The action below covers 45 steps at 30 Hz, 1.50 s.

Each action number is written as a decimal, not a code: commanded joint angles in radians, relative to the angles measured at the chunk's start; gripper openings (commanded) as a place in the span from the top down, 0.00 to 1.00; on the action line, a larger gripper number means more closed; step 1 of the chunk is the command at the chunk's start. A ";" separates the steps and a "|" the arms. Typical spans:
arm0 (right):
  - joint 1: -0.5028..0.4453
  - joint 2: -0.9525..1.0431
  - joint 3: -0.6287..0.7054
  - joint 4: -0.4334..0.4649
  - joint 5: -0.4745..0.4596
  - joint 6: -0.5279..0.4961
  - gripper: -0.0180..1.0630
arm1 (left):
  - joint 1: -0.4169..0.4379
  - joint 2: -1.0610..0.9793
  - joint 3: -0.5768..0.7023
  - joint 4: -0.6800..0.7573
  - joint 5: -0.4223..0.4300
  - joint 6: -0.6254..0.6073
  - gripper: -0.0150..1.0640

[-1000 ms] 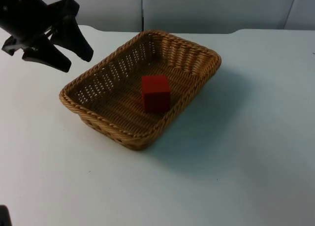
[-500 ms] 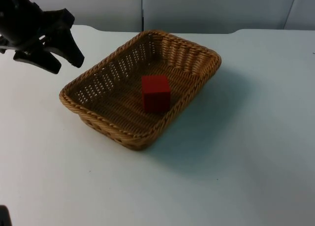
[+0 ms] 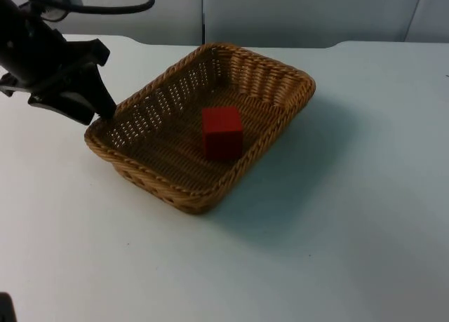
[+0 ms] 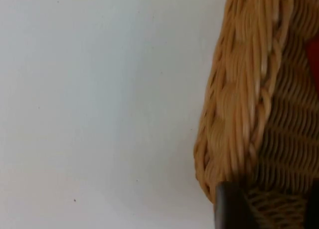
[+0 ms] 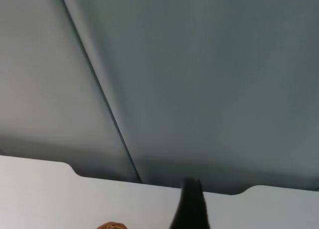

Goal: Pick up the basket with the left hand and place the cube into the basket with the right hand.

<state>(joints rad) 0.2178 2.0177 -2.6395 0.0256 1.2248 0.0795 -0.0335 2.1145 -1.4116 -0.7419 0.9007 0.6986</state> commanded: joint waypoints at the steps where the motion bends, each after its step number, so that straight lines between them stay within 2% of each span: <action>1: 0.000 -0.017 -0.009 -0.018 -0.004 -0.003 0.43 | 0.001 -0.009 -0.009 -0.002 0.003 0.010 0.76; 2: 0.000 -0.027 -0.009 -0.036 -0.004 -0.003 0.47 | 0.001 -0.020 -0.009 0.006 0.003 0.020 0.88; 3: 0.000 -0.027 -0.009 -0.036 -0.004 -0.003 0.47 | 0.001 -0.020 -0.009 0.006 0.003 0.020 0.88; 4: 0.000 -0.032 -0.009 -0.052 -0.004 -0.003 0.53 | 0.001 -0.030 -0.009 0.017 0.003 0.025 0.99; 7: 0.000 -0.071 -0.009 -0.114 -0.004 -0.005 0.77 | 0.001 -0.068 -0.009 0.029 0.001 0.011 0.99; 8: 0.000 -0.071 -0.009 -0.114 -0.004 -0.005 0.77 | 0.001 -0.068 -0.009 0.029 0.001 0.011 0.99; 9: 0.000 -0.094 -0.009 -0.118 -0.004 -0.008 0.91 | 0.001 -0.090 -0.009 0.047 0.008 -0.015 0.99; 10: 0.000 -0.113 -0.009 -0.121 -0.004 -0.008 0.99 | 0.001 -0.111 -0.009 0.056 0.017 -0.022 0.99; 18: 0.000 -0.243 -0.006 -0.169 -0.004 0.001 0.99 | 0.001 -0.276 -0.009 0.136 0.029 -0.061 0.99; 21: 0.000 -0.340 0.061 -0.286 -0.004 0.025 0.99 | 0.001 -0.409 -0.007 0.257 0.039 -0.137 0.99; 22: 0.000 -0.340 0.061 -0.286 -0.004 0.025 0.99 | 0.001 -0.409 -0.007 0.257 0.039 -0.137 0.99; 24: 0.000 -0.412 0.143 -0.374 -0.004 0.033 0.99 | 0.001 -0.487 -0.007 0.327 0.042 -0.188 0.99; 27: 0.000 -0.525 0.342 -0.504 -0.004 0.063 0.99 | 0.001 -0.606 -0.007 0.373 0.050 -0.213 0.99; 28: 0.000 -0.525 0.342 -0.504 -0.004 0.063 0.99 | 0.001 -0.606 -0.007 0.373 0.050 -0.213 0.99; 31: 0.000 -0.669 0.616 -0.630 -0.004 0.134 0.99 | 0.001 -0.746 -0.007 0.397 0.110 -0.220 0.99; 32: 0.000 -0.669 0.616 -0.630 -0.004 0.134 0.99 | 0.001 -0.746 -0.007 0.397 0.110 -0.220 0.99; 35: 0.000 -0.806 0.867 -0.654 -0.004 0.189 0.99 | 0.001 -0.854 -0.001 0.424 0.157 -0.251 0.99; 36: 0.000 -0.806 0.867 -0.654 -0.004 0.189 0.99 | 0.001 -0.854 -0.001 0.424 0.157 -0.251 0.99; 38: 0.000 -0.918 1.035 -0.655 -0.012 0.248 0.99 | 0.001 -0.959 0.061 0.433 0.131 -0.253 0.99; 40: 0.000 -1.053 1.239 -0.652 -0.110 0.318 0.99 | 0.001 -1.050 0.135 0.446 0.098 -0.253 0.99; 41: 0.000 -1.053 1.239 -0.652 -0.110 0.318 0.99 | 0.001 -1.050 0.135 0.446 0.098 -0.253 0.99; 45: 0.000 -1.244 1.497 -0.645 -0.256 0.396 0.99 | 0.001 -1.245 0.334 0.482 -0.010 -0.253 0.99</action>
<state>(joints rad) 0.2178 0.8430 -1.2264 -0.6144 1.0455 0.4359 -0.0335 0.9357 -1.1381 -0.2752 0.9401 0.4534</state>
